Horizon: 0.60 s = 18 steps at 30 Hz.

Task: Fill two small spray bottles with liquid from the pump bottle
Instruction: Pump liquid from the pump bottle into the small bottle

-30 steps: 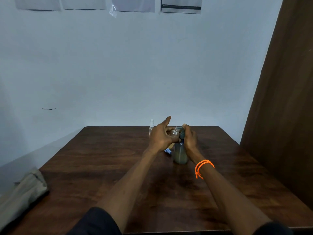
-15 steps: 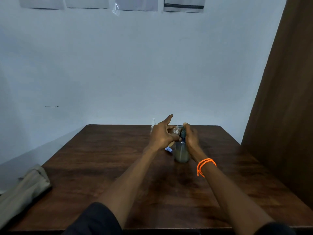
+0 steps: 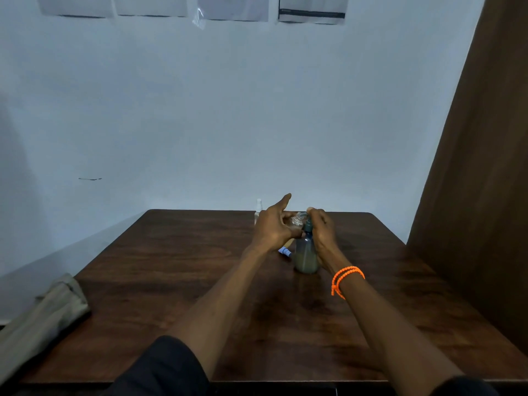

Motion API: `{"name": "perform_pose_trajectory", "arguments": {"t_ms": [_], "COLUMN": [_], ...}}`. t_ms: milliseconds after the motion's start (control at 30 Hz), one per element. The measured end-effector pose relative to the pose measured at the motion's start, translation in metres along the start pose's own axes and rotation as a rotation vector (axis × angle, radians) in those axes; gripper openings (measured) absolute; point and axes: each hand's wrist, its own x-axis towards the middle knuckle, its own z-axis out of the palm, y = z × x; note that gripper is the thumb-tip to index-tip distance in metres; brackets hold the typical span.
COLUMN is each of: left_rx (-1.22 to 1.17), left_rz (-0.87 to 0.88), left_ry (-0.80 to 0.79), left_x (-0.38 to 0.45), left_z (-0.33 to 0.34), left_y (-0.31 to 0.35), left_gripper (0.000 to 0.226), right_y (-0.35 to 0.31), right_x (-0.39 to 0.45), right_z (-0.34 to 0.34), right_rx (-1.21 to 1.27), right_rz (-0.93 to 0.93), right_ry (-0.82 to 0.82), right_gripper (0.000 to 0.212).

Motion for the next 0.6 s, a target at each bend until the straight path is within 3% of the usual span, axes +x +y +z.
{"name": "perform_pose_trajectory", "arguments": {"t_ms": [67,267,600], "left_rx": [-0.004,0.000,-0.013], "left_rz": [0.004,-0.006,-0.006], "left_ry": [0.004,0.009,0.006], "left_x": [-0.001,0.000,0.001], "left_z": [0.002,0.000,0.004], "left_y": [-0.002,-0.001,-0.004], "left_gripper": [0.113,0.117,0.117], "right_y": [-0.003,-0.009,-0.012], "right_x": [-0.001,0.005,0.006], "right_z": [0.001,-0.004,-0.006], "right_rx": [-0.008,0.006,0.045], "right_rz": [0.011,0.100,0.133], "right_ry": [-0.004,-0.033,-0.025], "right_gripper": [0.030,0.012,0.014]}}
